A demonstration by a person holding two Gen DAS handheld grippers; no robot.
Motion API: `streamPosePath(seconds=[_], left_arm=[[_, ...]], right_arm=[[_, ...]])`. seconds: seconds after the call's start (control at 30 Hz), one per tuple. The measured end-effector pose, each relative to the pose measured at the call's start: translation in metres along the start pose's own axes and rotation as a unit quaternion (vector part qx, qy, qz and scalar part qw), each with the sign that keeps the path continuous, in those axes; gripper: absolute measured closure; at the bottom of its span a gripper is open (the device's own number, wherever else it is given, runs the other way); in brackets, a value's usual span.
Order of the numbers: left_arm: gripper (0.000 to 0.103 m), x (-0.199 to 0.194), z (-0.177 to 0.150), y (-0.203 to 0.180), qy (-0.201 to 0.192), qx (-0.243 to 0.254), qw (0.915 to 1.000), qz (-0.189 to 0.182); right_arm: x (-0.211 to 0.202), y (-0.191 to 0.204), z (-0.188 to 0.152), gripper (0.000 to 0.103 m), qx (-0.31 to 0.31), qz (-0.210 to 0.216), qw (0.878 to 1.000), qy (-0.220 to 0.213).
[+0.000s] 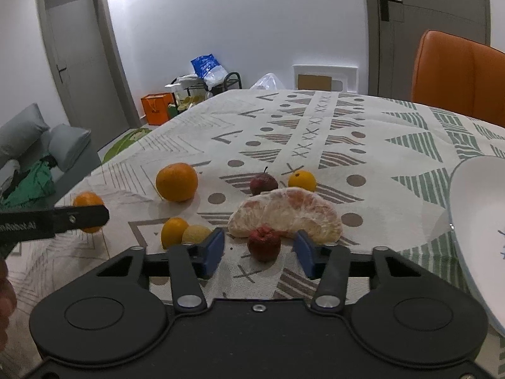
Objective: Organize fruits
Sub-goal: 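Lift the orange with the left tool while the right tool grasps the red plum, then carry the orange with the left tool while the right tool lowers the red plum into the plate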
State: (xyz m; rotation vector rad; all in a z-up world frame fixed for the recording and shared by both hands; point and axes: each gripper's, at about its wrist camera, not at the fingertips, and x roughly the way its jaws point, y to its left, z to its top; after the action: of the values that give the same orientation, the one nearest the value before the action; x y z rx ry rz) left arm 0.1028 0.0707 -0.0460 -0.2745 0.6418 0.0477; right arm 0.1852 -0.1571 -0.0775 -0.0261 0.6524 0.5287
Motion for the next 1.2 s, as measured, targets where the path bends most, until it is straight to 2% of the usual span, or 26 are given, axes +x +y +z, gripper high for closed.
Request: streamPosePath(seconds=[0.1,0.13,0.63,1.2], left_arm=[[0.066,-0.001,0.001,-0.002,-0.001,0.002,1.0000,0.001],[0.066,-0.002,0.002,-0.004,-0.002,0.002,1.0000,0.000],[0.066,-0.004,0.004,-0.043,-0.007,0.036,0.9989,-0.030],[0.066,0.008,0.006,-0.107,-0.006,0.095,0.9924,-0.078]], right_arm=[[-0.001,-0.001,-0.002,0.080,0.003,-0.004,1.000,0.001],[-0.003,-0.003,-0.002,0.081,0.009,0.002,1.000,0.002],[-0.045,-0.026,-0.010,0.082,0.042,0.001,0.998,-0.036],[-0.098,-0.073,-0.016,0.082,0.080,-0.050,0.992,-0.089]])
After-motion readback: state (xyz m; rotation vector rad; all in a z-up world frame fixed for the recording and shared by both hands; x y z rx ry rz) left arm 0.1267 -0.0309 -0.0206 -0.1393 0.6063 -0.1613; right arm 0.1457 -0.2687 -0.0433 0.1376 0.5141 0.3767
